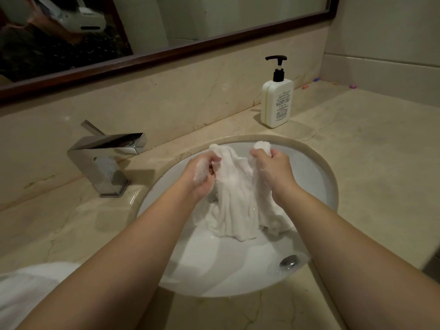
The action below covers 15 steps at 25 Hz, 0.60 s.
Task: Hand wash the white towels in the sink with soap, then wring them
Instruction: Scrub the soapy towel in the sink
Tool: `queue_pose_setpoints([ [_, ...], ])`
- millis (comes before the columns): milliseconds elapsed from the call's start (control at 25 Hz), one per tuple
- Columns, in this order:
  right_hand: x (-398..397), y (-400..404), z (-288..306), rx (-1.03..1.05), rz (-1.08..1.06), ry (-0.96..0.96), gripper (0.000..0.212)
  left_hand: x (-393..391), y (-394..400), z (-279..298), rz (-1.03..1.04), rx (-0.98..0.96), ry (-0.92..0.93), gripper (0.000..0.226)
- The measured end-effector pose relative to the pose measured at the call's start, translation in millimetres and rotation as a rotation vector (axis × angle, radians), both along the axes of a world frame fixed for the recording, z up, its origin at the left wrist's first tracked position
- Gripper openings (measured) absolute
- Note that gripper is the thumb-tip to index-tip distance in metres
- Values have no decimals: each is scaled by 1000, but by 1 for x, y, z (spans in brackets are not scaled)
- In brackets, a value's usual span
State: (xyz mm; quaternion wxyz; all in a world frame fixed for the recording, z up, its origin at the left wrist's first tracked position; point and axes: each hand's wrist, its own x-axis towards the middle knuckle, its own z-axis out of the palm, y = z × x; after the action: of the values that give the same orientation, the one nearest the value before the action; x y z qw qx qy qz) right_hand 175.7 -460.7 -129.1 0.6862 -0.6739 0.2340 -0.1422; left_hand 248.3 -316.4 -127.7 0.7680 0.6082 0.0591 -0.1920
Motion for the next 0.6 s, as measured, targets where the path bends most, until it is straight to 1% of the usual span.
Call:
queue_pose_setpoints([
  [40,-1,1,1,8,56,32,23,5,4,-4,-27,63,-27,15],
  [120,-1,1,-3,-18,158,86,53,4,8,-11,-99,218,-103,17],
  [200,1,-1,-8,-65,199,142,64,-3,7,-17,-148,422,-170,16],
  [240,3,-3,-13,-78,204,166,63,-3,7,-22,-171,502,-171,16],
  [360,5,-4,-24,-201,219,289,50,0,10,-32,-266,677,-120,8],
  [400,4,-5,-25,-248,247,340,46,2,12,-35,-311,789,-112,10],
  [480,0,-3,-26,-328,315,419,42,3,16,-38,-420,1032,-98,26],
  [520,-1,-3,-26,-360,329,442,42,2,18,-37,-459,1110,-91,33],
  [600,0,-3,-27,-414,330,493,41,3,20,-39,-472,1132,-69,38],
])
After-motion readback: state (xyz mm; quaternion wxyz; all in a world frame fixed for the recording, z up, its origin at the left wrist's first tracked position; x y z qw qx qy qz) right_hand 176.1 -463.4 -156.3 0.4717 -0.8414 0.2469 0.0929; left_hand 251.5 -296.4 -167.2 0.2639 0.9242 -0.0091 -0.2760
